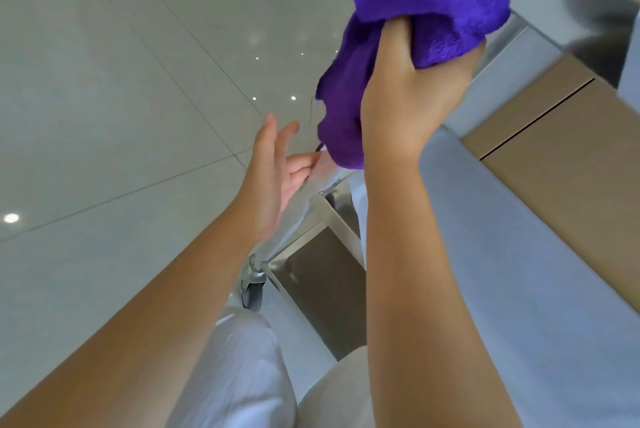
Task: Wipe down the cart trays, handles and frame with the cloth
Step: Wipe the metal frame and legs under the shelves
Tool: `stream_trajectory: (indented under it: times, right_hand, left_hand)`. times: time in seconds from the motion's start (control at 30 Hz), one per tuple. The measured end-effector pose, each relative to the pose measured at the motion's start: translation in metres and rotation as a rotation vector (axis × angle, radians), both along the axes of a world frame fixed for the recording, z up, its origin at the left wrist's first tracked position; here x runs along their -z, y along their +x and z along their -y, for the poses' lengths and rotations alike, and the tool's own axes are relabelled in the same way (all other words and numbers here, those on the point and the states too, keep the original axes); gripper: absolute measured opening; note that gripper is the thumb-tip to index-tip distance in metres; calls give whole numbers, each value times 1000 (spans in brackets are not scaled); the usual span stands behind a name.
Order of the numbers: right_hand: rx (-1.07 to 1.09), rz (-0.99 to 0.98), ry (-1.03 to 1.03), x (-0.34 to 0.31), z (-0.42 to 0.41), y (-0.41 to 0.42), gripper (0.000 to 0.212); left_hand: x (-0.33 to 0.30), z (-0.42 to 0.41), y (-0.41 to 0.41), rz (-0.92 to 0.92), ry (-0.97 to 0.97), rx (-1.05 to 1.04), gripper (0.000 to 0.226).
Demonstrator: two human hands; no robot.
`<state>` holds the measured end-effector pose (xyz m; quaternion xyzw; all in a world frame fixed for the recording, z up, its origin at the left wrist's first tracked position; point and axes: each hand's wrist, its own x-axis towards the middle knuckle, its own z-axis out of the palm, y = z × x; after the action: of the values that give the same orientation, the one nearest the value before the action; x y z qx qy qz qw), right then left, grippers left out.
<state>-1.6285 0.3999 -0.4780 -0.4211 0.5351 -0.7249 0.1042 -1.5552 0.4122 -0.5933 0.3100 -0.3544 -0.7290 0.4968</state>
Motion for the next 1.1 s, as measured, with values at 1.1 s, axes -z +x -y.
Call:
stream_trajectory:
  times: [1.1]
  right_hand:
    - [-345,-649,635,37,-34,-121,19]
  left_hand:
    - [27,-75,-18,573,-424,-375,73]
